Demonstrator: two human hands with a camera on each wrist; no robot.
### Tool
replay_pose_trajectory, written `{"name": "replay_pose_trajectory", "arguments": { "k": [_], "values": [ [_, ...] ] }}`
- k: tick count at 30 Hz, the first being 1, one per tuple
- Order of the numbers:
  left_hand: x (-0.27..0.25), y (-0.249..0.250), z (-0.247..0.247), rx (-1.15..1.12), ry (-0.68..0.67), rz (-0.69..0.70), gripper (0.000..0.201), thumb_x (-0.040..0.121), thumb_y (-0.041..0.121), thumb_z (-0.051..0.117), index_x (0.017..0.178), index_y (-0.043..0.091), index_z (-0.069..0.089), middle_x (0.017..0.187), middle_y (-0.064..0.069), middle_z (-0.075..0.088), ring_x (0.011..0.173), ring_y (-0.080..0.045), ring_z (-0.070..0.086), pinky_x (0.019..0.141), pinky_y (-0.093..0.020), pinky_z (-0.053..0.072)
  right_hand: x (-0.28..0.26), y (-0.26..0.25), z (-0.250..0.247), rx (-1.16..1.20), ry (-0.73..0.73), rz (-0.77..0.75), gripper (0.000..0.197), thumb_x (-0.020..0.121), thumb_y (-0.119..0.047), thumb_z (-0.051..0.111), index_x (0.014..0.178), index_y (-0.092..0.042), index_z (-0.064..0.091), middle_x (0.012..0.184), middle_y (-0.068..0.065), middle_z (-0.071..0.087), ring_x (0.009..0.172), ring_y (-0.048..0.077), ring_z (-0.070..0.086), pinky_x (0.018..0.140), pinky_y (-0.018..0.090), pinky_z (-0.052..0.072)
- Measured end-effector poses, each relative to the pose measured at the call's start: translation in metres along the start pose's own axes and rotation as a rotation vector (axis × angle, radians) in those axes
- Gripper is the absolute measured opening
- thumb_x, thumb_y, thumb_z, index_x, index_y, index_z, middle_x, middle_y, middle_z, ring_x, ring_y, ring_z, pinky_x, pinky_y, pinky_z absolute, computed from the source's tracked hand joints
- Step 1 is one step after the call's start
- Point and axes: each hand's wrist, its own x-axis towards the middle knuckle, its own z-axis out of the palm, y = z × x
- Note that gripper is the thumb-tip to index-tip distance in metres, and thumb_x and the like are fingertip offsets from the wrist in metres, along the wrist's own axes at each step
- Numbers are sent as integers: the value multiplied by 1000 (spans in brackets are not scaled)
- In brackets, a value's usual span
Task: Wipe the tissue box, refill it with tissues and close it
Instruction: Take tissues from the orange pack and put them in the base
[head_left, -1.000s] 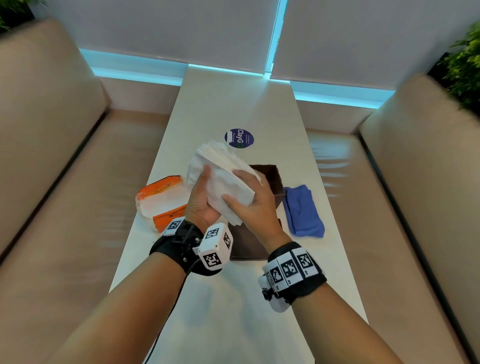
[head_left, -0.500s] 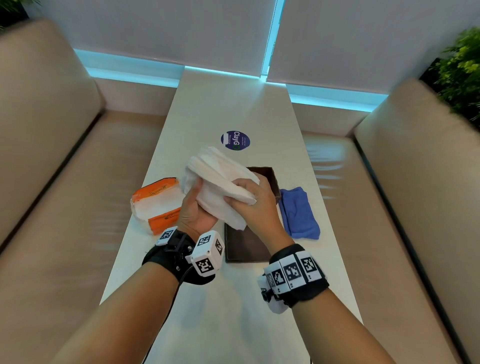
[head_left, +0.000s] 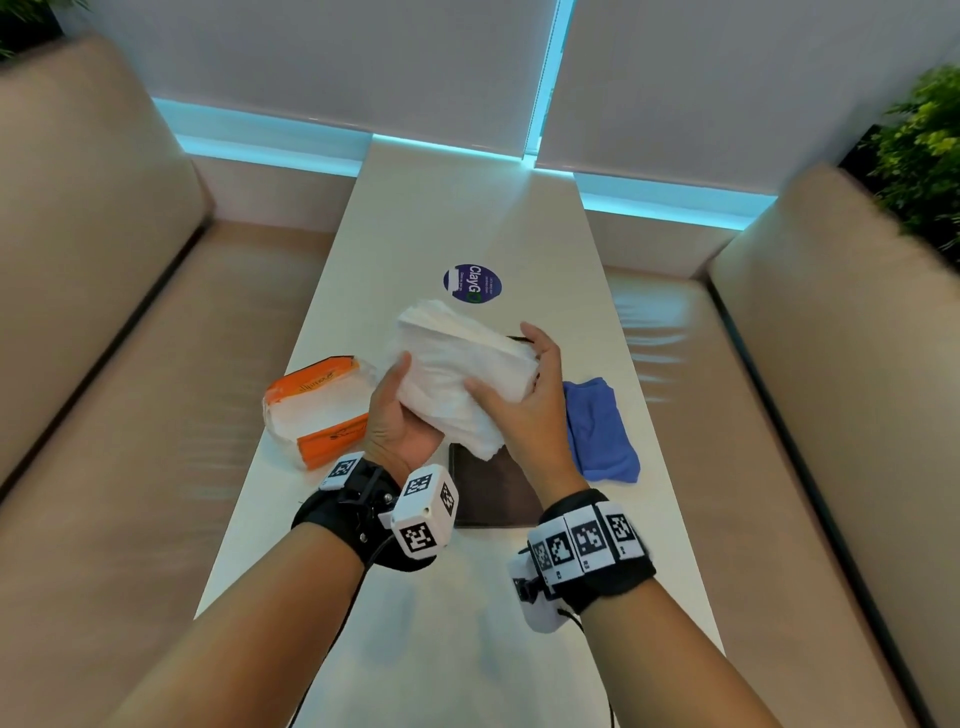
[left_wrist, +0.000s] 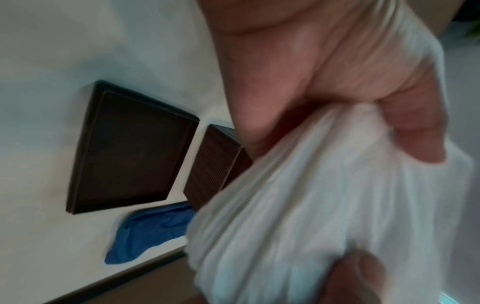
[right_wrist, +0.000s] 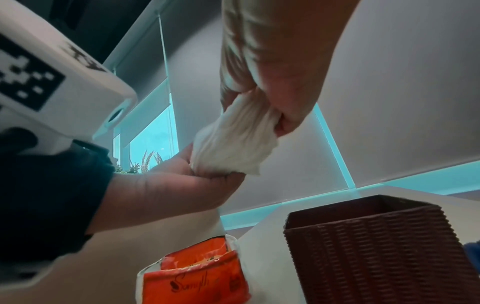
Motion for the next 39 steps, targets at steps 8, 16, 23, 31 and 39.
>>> {"name": "replay_pose_trajectory", "arguments": {
  "k": [8, 16, 23, 31, 39],
  "values": [
    [3, -2, 8, -8, 13, -79, 53, 59, 38, 78, 101, 6, 72, 99, -22, 72, 87, -36, 72, 65, -46, 58, -2, 8, 1, 40, -138, 193, 95, 75, -11, 78, 146, -34, 20, 142, -6, 38, 129, 12, 40, 111, 37, 39],
    [17, 2, -18, 306, 142, -77, 38, 89, 18, 59, 126, 12, 54, 121, -14, 63, 111, -29, 61, 92, -44, 51, 19, 30, -25, 293, -192, 466, 91, 81, 0, 69, 150, -24, 15, 137, 3, 44, 127, 22, 46, 107, 42, 42],
    [27, -3, -22, 625, 292, -208, 53, 83, 22, 69, 130, 9, 49, 121, -13, 63, 104, -26, 63, 73, -37, 56, 26, 43, -37, 112, -305, 750, 40, 88, -19, 64, 126, -20, 50, 114, 3, 64, 96, 17, 61, 74, 33, 54],
    [54, -4, 14, 997, 288, -153, 37, 93, 24, 56, 126, 8, 51, 117, -9, 57, 104, -23, 56, 80, -33, 53, 72, 35, -63, -64, -150, 627, 59, 92, -9, 56, 143, -14, 28, 123, 6, 50, 105, 21, 52, 84, 37, 50],
    [92, -25, 26, 1564, 251, 23, 61, 91, 11, 55, 145, 10, 25, 134, -20, 52, 120, -36, 52, 95, -37, 43, 111, 52, -53, -370, -67, 465, 60, 87, 0, 53, 141, -12, 32, 137, 12, 49, 126, 30, 47, 102, 34, 41]
  ]
}}
